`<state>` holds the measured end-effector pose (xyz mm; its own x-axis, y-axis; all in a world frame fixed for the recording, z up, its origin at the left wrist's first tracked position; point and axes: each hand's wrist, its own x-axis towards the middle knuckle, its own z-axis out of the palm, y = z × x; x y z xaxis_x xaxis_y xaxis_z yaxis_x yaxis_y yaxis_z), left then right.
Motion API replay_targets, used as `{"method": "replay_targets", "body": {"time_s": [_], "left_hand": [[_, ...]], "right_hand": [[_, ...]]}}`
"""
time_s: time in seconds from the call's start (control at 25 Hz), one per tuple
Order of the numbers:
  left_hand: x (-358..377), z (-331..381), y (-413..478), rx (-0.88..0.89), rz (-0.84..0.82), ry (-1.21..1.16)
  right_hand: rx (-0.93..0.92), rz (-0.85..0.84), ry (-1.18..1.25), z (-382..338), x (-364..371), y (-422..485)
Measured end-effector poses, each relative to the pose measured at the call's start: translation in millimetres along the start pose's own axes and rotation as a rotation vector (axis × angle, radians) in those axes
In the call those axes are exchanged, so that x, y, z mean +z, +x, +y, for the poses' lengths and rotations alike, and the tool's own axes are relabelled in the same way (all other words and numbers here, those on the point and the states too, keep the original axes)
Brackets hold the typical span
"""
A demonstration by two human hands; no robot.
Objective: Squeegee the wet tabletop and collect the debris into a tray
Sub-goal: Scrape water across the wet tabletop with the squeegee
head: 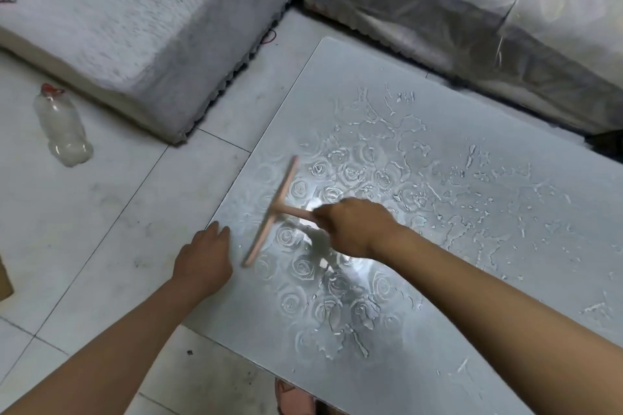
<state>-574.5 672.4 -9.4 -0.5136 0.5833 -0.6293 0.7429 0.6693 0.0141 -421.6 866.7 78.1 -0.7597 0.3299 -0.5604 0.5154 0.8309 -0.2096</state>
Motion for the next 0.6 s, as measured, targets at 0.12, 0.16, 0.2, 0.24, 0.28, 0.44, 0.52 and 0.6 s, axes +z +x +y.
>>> {"method": "replay_targets", "body": {"time_s": [0.12, 0.16, 0.2, 0.24, 0.28, 0.44, 0.52, 0.6], "left_hand": [[-9.0, 8.9, 6.9, 0.016, -0.022, 0.012], [-13.1, 11.3, 8.9, 0.016, -0.027, 0.021], [-18.2, 14.1, 12.4, 0.012, -0.028, 0.023], [-21.8, 16.3, 15.4, 0.01, -0.032, 0.02], [-24.9, 18.8, 20.6, 0.005, -0.031, 0.016], [-32.7, 27.2, 45.2, -0.01, 0.009, 0.002], [-36.8, 31.0, 55.5, -0.013, 0.022, -0.007], [-42.5, 35.6, 61.2, -0.019, 0.006, -0.026]], "right_hand": [[0.121, -0.056, -0.018, 49.0, -8.7, -51.8], [0.142, -0.06, -0.046, 56.4, -16.0, -60.6], [0.129, -0.042, -0.078, 59.0, -24.5, -58.8], [0.088, -0.002, -0.079, 55.3, -32.5, -48.8], [0.036, 0.039, -0.06, 47.8, -40.3, -30.3], [-0.101, 0.076, -0.055, 6.6, -55.4, 52.8], [-0.083, 0.056, -0.059, 17.6, -52.3, 60.9], [-0.02, 0.03, -0.028, 50.4, -47.7, 39.5]]}}
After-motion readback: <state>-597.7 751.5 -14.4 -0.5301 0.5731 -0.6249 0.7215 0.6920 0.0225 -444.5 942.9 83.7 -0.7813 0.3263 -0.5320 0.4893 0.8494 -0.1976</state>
